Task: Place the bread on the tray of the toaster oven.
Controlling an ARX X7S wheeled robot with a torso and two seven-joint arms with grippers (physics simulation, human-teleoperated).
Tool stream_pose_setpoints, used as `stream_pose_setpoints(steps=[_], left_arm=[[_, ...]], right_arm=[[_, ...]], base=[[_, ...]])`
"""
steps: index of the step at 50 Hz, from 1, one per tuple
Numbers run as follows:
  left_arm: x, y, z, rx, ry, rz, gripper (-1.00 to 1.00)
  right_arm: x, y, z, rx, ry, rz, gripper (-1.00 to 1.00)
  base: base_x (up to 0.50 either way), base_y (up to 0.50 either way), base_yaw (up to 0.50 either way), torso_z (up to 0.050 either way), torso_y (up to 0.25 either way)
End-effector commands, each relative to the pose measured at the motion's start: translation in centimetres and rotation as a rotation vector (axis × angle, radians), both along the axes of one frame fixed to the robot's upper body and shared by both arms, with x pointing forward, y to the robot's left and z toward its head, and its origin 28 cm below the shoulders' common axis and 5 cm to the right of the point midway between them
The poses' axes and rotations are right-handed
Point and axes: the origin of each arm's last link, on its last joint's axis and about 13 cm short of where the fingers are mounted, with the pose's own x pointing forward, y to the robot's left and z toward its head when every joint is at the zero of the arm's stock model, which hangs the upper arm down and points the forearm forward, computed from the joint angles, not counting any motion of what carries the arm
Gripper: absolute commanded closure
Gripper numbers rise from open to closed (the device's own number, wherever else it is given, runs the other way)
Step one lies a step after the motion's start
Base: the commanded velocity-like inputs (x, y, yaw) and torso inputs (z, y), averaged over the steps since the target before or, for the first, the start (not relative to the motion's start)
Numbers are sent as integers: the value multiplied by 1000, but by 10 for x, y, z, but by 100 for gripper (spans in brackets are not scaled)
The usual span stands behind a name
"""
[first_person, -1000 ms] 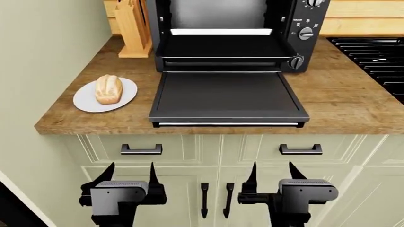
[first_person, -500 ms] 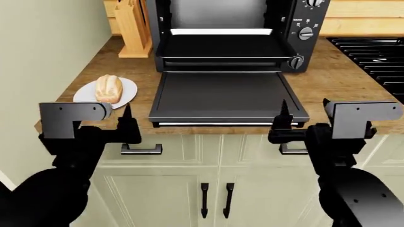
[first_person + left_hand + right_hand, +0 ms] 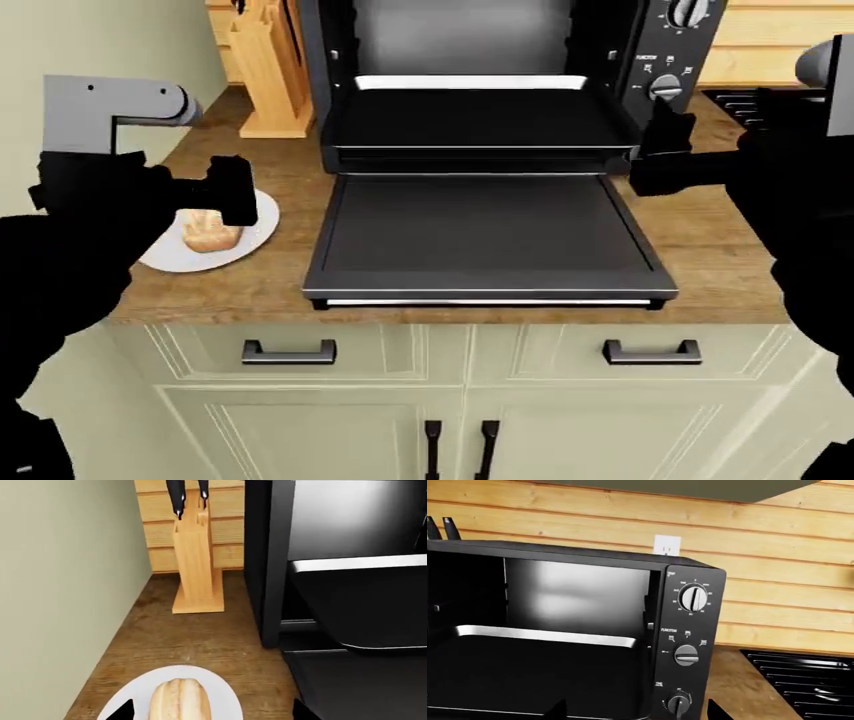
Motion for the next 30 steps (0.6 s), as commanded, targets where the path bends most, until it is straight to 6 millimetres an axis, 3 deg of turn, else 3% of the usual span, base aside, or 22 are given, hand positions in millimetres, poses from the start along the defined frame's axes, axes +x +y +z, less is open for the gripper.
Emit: stream_pose_setpoints(steps=[1,8,18,30], left_arm=[[6,7,2,7,82,17,-100],[5,11,-15,-28,131,27,-100],[5,15,-19,-31,161,73,-100],[-10,17,-33,-6,303,89,-100]], right_arm=[[-4,-3,13,-7,11,2,-100],[-3,-4,13,3,12,-5,-100],[-6,-5,14,7,22,-6,-100],[-7,-8,16,19,28,-19,-100]], base=[[363,0,0,0,0],[343,0,0,0,0],[261,0,0,0,0],[5,0,0,0,0]])
